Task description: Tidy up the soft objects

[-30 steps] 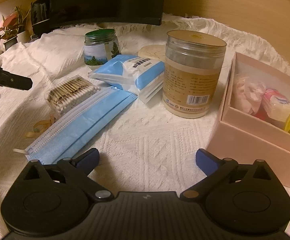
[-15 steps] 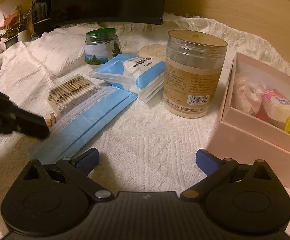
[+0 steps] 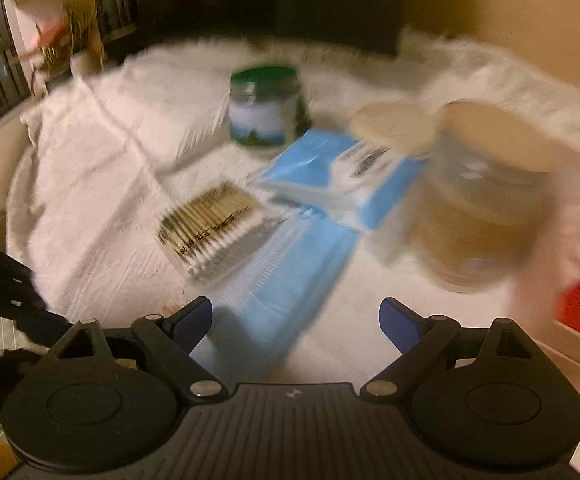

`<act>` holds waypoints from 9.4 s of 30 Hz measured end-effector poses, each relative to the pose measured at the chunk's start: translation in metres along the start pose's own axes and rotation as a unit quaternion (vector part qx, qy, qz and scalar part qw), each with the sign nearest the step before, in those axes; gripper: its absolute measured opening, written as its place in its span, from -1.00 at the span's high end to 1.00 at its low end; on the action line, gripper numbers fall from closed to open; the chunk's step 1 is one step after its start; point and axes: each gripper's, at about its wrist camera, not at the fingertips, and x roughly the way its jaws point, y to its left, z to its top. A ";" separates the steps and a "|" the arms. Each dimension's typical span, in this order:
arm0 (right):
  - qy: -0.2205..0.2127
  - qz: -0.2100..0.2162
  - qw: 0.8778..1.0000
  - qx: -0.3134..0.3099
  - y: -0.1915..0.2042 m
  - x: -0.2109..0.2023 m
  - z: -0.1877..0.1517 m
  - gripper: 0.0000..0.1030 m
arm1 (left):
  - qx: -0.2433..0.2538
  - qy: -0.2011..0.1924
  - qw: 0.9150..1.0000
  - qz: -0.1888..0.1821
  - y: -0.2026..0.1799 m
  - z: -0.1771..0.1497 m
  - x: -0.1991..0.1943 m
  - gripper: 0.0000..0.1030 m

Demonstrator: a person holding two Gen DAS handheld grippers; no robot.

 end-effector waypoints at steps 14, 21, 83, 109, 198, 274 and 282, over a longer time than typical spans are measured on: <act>0.002 -0.083 0.996 -0.045 -0.023 -0.031 -0.035 -0.52 | 0.018 -0.015 1.000 0.008 0.004 0.035 0.032 0.58; -0.004 -0.058 0.998 -0.024 -0.037 -0.043 -0.053 -0.53 | 0.227 0.041 0.973 0.022 -0.037 0.022 0.047 0.57; -0.257 -0.175 0.948 0.072 -0.124 -0.273 0.101 0.92 | 0.041 -0.229 0.972 -0.032 -0.042 0.228 -0.001 0.76; -0.106 -0.133 0.953 0.251 -0.247 -0.190 0.025 0.92 | 0.004 -0.060 0.996 -0.071 -0.128 0.218 0.130 0.67; 0.034 -0.004 0.999 0.010 0.020 0.027 0.038 0.48 | -0.316 -0.106 0.940 0.066 0.126 0.009 0.011 0.28; -0.016 -0.027 0.998 0.054 -0.029 -0.108 -0.032 -0.11 | -0.083 -0.002 0.993 0.079 0.028 0.038 0.038 -0.45; 0.047 -0.051 0.980 0.184 -0.030 -0.053 -0.017 -0.33 | -0.111 -0.008 0.985 0.130 0.040 0.029 0.026 -0.45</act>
